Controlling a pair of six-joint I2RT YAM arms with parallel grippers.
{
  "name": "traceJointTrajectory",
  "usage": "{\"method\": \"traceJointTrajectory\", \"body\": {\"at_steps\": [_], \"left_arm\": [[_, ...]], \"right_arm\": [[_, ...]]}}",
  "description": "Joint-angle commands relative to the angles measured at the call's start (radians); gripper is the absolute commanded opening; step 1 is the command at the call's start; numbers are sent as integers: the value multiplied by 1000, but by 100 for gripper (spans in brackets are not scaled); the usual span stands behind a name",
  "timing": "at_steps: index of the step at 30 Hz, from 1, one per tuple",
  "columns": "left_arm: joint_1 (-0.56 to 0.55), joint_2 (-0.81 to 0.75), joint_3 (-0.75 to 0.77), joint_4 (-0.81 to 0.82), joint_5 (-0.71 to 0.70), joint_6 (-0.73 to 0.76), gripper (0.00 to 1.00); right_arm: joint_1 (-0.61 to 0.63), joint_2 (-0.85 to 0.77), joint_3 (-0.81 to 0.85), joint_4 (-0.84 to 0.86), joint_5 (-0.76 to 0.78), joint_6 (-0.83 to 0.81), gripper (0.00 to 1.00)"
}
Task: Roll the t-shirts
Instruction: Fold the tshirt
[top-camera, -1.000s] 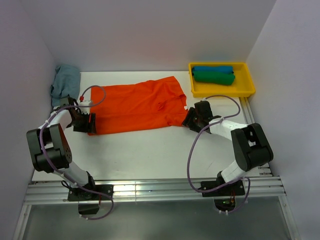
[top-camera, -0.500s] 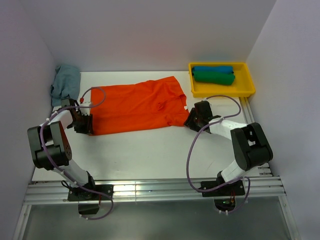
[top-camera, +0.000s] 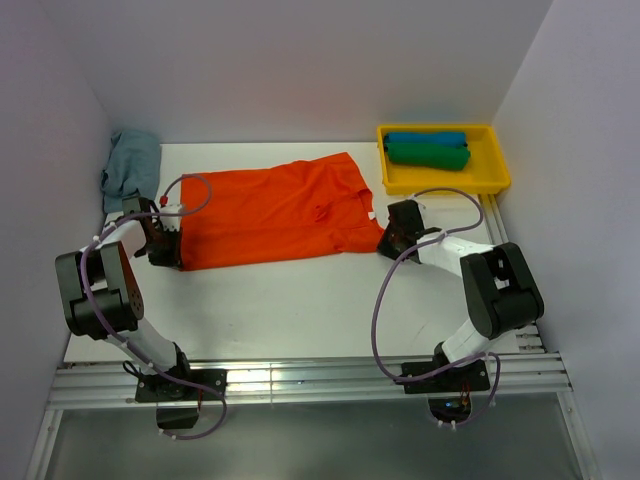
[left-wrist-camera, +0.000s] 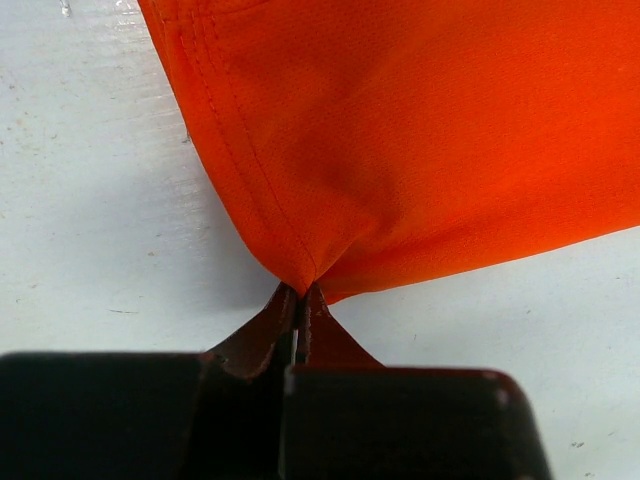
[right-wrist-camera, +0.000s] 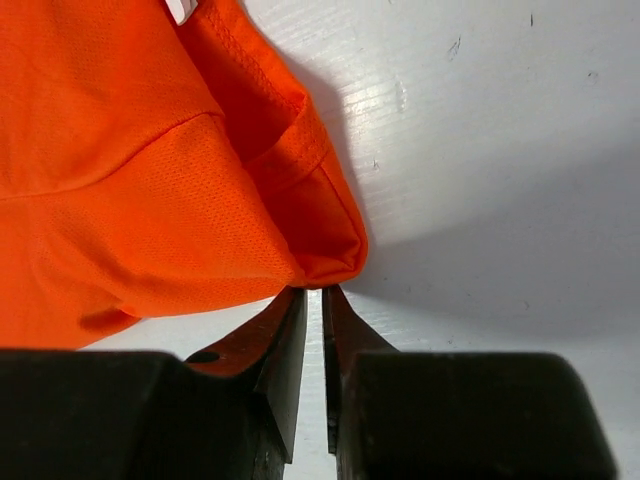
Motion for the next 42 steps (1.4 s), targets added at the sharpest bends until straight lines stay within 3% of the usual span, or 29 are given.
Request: {"method": "traceJointTrajectory", "body": {"at_steps": [1, 7, 23, 34, 42], "left_arm": [[3, 0, 3, 17, -15, 10, 0], [2, -5, 9, 2, -16, 21, 0], [2, -52, -6, -104, -19, 119, 0], [2, -163, -78, -224, -23, 211, 0], [3, -244, -149, -304, -26, 271, 0]], "right_arm": [[-7, -6, 42, -17, 54, -19, 17], [-6, -29, 45, -60, 100, -36, 11], [-6, -142, -44, -147, 120, -31, 6], [5, -391, -172, -290, 74, 39, 6], [105, -618, -268, -445, 103, 159, 8]]}}
